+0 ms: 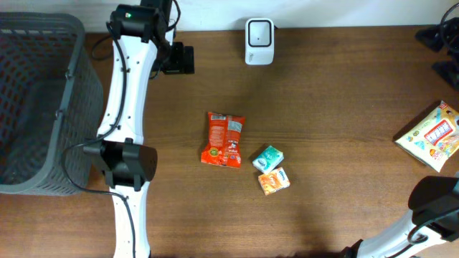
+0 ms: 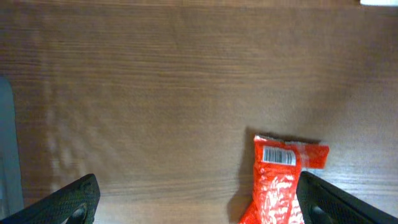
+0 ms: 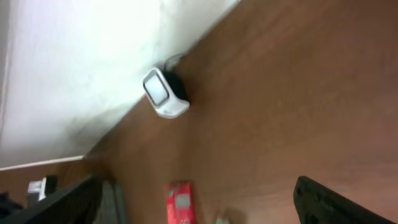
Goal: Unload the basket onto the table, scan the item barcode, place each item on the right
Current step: 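Drop the red bag on the table center and raise the left gripper, then reach the right gripper down and grasp the red bag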
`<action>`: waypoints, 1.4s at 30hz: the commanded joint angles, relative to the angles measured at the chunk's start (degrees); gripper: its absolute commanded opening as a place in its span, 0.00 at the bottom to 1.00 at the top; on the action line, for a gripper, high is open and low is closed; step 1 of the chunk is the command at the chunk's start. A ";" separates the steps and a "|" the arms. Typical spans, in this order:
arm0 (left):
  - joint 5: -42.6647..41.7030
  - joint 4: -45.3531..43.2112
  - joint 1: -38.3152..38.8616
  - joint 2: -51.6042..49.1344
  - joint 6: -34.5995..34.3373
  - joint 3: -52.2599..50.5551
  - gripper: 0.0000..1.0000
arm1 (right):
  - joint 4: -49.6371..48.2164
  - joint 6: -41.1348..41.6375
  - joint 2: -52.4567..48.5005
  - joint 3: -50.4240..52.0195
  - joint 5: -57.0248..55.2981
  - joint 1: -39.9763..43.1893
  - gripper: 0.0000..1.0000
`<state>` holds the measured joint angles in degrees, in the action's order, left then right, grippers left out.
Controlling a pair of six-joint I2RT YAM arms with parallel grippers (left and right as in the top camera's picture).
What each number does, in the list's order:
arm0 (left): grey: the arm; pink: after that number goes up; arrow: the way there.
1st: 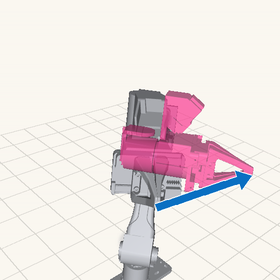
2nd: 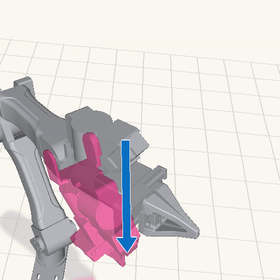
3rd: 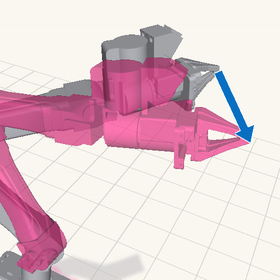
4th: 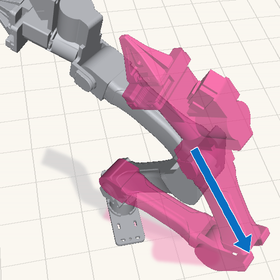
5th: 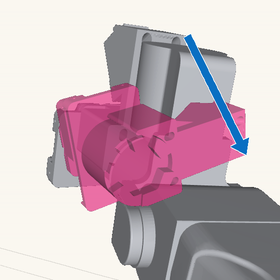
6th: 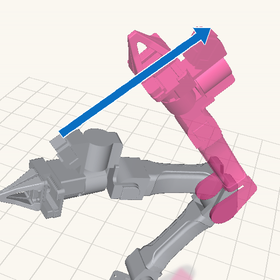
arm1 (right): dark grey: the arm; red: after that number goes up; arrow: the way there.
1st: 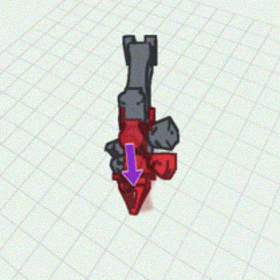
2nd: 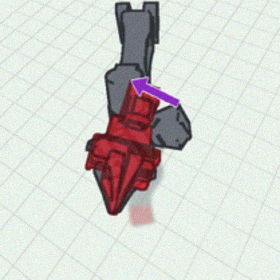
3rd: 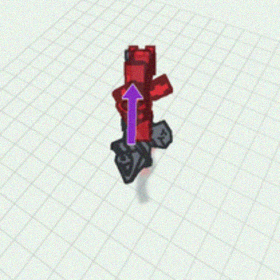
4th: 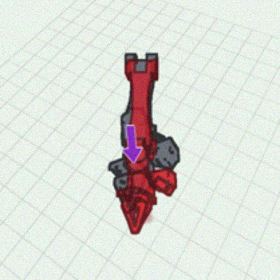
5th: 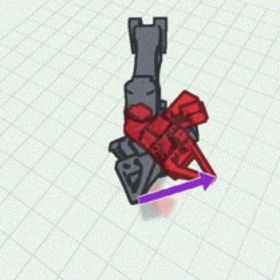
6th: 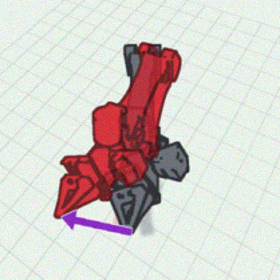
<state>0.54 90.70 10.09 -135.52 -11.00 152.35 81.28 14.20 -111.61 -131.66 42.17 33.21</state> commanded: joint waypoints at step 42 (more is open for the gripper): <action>6.99 -0.66 -2.75 0.13 -3.32 -0.46 0.99 | -54.90 22.36 -5.42 55.80 -19.52 -61.44 0.04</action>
<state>7.94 89.97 7.46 -135.52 -13.37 152.14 25.96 35.62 -115.72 -76.27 25.58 -28.12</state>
